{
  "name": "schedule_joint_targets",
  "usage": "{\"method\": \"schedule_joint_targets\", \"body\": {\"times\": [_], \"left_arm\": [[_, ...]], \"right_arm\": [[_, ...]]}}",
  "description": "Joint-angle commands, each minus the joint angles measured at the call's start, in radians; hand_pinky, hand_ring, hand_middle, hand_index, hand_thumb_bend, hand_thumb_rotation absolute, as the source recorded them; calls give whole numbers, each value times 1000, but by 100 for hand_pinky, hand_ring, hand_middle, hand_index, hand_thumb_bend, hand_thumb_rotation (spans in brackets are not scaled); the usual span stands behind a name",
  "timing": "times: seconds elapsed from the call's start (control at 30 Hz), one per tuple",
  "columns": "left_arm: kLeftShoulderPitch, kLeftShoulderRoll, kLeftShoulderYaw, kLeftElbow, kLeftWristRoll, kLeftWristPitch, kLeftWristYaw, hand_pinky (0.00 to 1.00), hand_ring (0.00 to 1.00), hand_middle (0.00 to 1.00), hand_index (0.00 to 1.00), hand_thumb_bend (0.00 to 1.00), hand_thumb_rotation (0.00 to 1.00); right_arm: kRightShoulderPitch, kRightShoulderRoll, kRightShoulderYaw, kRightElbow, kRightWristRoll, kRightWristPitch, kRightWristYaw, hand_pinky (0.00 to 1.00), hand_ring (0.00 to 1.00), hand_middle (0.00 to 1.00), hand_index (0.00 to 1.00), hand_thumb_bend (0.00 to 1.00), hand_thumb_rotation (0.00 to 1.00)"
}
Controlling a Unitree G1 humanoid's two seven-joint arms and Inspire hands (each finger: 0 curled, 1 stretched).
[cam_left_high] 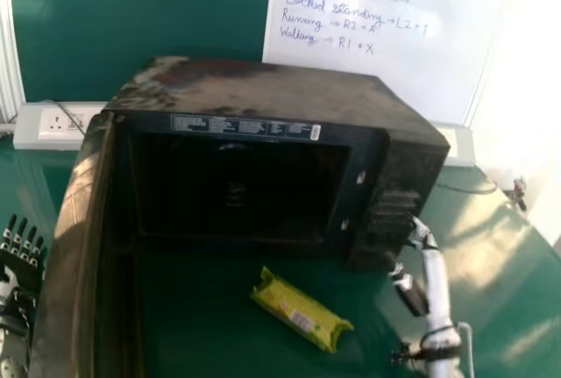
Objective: Put biscuit inside oven
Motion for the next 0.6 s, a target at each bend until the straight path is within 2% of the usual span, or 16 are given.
{"method": "schedule_joint_targets", "body": {"times": [0.0, 0.3, 0.57], "left_arm": [[28, -21, -4, 29, 4, 30, 12, 73, 77, 45, 55, 50, 0], [27, -26, -7, 27, 3, 30, 18, 73, 76, 45, 55, 50, 0], [24, -25, -6, 37, 3, 23, 8, 74, 77, 44, 55, 50, 0]], "right_arm": [[49, -24, 23, -105, -36, 78, 79, 82, 90, 94, 99, 100, 88], [179, -50, -8, -502, -22, 319, 279, 87, 94, 95, 99, 100, 78], [233, -65, -25, -709, -56, 441, 389, 91, 93, 93, 98, 100, 77]]}}
